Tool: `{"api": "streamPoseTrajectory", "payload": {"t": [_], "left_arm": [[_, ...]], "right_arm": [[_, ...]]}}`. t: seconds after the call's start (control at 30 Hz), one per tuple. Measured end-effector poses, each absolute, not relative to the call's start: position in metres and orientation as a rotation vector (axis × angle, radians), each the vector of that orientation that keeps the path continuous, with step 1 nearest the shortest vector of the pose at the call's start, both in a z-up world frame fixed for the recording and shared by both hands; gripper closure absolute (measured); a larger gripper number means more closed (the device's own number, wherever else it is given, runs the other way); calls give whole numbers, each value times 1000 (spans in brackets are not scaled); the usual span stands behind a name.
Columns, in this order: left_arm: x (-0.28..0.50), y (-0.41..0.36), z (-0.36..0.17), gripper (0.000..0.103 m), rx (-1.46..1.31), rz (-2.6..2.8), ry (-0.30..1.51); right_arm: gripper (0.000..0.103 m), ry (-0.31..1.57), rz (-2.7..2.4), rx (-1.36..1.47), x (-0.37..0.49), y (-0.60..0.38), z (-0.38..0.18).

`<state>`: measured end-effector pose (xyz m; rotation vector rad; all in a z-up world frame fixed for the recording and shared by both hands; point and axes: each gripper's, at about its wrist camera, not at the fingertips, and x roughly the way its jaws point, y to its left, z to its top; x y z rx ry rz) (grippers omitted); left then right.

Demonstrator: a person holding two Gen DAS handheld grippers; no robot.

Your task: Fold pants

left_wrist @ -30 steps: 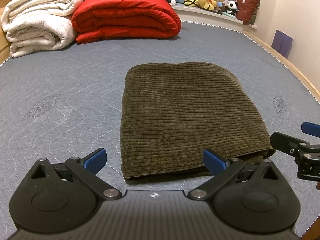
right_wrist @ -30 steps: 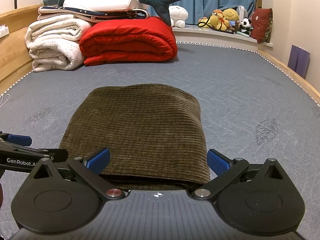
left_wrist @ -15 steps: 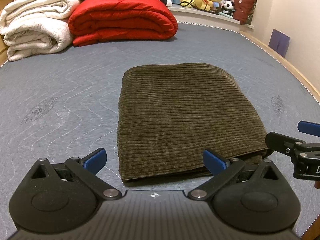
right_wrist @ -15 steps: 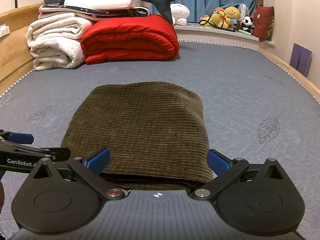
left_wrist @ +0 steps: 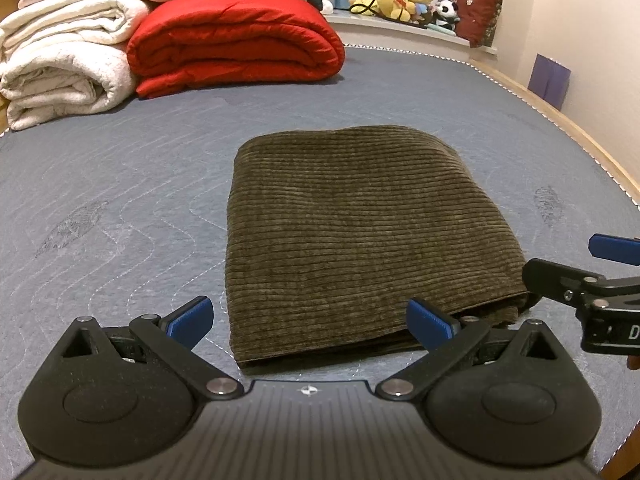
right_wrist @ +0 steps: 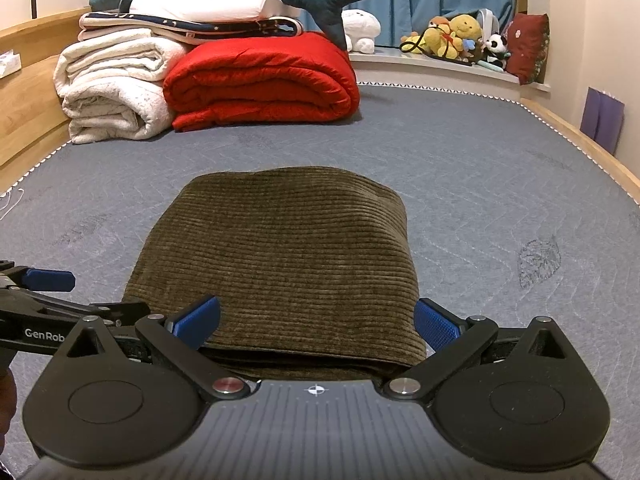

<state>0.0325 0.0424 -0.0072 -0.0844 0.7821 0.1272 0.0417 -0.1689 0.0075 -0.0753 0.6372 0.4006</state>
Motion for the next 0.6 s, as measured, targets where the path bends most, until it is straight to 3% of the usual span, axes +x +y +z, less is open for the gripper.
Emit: {"api": "streamPoseTrajectory", "payload": {"t": [0.6], "left_arm": [[30,41,-6,0,-76,108,771]], "right_arm": [[1,641,401,-77,40,-162,7]]}}
